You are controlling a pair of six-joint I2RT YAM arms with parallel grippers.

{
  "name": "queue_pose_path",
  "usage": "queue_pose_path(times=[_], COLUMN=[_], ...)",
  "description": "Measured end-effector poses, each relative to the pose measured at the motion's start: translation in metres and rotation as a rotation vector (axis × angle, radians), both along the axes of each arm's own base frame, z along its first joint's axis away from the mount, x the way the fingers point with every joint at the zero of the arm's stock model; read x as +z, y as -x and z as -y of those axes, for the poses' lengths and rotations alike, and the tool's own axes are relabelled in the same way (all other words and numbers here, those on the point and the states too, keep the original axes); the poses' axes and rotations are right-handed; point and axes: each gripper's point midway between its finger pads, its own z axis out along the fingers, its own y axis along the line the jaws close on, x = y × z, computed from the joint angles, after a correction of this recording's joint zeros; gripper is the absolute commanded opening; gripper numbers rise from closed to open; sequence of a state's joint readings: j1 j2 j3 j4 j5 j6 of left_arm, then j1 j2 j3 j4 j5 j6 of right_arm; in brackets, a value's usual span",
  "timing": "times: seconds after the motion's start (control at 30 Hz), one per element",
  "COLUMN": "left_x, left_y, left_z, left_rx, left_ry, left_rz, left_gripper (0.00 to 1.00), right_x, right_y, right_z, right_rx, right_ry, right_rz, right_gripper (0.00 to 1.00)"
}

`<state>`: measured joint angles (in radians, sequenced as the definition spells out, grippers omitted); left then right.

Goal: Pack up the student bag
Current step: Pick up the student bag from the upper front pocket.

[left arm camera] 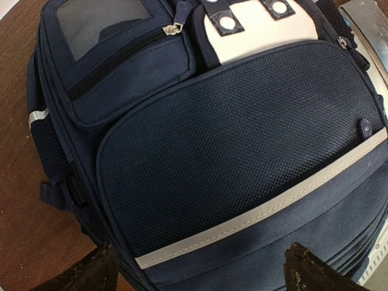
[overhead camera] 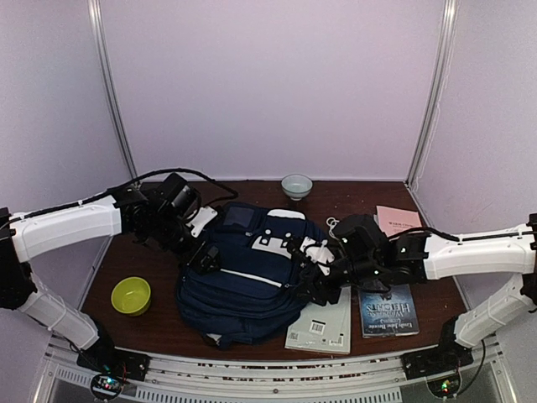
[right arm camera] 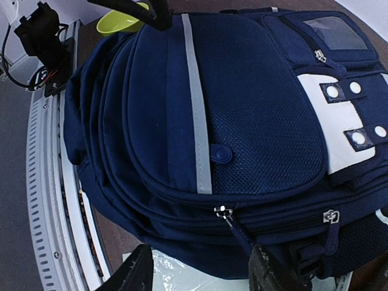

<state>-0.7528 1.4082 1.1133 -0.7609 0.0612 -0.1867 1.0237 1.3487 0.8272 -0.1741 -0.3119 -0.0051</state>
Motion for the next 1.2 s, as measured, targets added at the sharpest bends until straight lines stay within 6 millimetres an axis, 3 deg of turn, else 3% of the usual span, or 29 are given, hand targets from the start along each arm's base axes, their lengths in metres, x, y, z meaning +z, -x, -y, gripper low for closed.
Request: queue_pose_path(times=[0.13,0.3,0.43,0.6,0.8,1.03,1.2], left_x=[-0.007,-0.011,-0.009,-0.007,-0.003,0.007,0.014], left_y=[0.000,-0.002,-0.003,-0.003,0.001,0.005,-0.007], left_z=[-0.006,-0.011,-0.011,-0.010,-0.010,-0.005,-0.014], left_rx=[0.018,0.033,0.035,0.032,0.020,-0.009,0.058], left_ry=[0.001,-0.001,0.006,0.014,0.030,0.078,0.138], left_rz=[-0.008,-0.011,-0.004,-0.003,0.003,0.010,-0.012], left_gripper=[0.98,0.98,0.98,0.98,0.98,0.98,0.98], right_x=[0.000,-0.015,-0.029,-0.040,-0.043,-0.042,-0.022], right_y=[-0.008,-0.015,-0.017,-0.020,-0.020,-0.021,-0.027], right_z=[-0.002,-0.010,-0.012,-0.018,-0.019,-0.017,-0.006], right_rx=[-0.007,0.012,0.026,0.037,0.040,0.030,-0.016], right_ry=[0.010,0.067,0.108,0.141,0.147,0.160,0.151], right_rz=[0.047,0.056,0.049,0.038,0.033,0.028,0.065], right_gripper=[0.49,0.47,0.35,0.28,0.00,0.00,0.00])
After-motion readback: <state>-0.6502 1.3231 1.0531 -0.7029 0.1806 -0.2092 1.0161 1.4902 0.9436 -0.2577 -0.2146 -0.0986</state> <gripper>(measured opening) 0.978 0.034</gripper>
